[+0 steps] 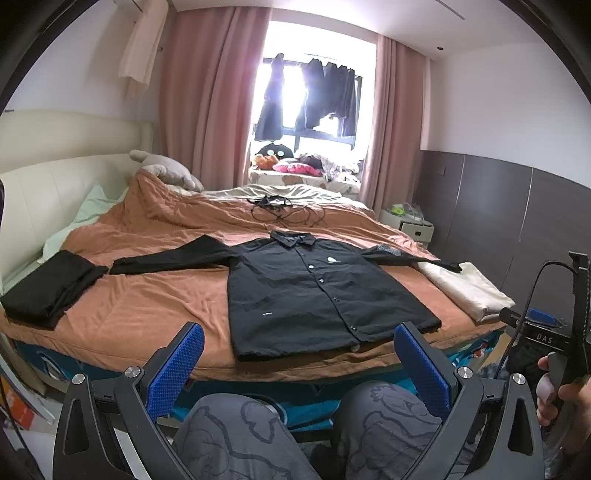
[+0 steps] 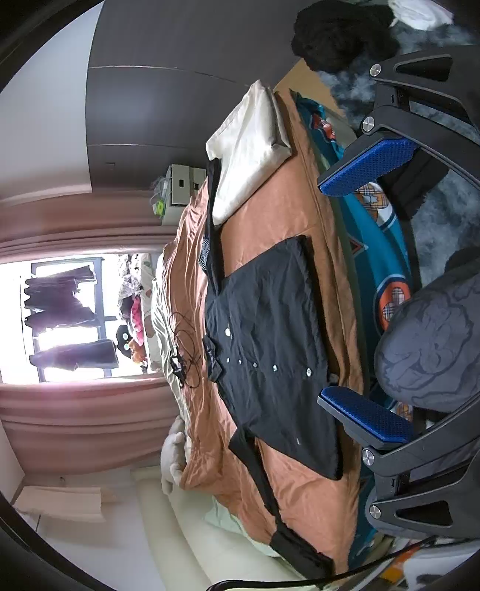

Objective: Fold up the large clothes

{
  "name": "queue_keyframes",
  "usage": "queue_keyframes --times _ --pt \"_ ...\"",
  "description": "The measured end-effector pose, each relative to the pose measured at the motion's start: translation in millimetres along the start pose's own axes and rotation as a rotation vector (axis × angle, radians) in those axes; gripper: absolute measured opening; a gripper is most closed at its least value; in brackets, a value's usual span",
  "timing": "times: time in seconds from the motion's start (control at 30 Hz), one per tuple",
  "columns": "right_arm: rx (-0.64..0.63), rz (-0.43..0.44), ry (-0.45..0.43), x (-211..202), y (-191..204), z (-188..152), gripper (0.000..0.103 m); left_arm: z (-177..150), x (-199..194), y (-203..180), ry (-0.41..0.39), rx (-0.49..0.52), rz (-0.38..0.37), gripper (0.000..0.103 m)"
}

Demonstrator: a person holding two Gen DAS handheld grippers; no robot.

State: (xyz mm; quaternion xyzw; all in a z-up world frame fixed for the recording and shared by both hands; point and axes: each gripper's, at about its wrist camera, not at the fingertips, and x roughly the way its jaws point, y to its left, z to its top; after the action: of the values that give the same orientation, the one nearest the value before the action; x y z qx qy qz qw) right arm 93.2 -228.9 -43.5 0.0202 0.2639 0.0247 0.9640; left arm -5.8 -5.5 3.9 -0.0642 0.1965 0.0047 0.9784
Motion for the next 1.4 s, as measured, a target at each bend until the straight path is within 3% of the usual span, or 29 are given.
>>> queue_keyframes --times 1.4 --pt "-0.001 -0.006 -0.012 -5.8 2.5 0.6 0.103 -0.6 -9.5 -2.5 -0.008 0.013 -0.007 0.103"
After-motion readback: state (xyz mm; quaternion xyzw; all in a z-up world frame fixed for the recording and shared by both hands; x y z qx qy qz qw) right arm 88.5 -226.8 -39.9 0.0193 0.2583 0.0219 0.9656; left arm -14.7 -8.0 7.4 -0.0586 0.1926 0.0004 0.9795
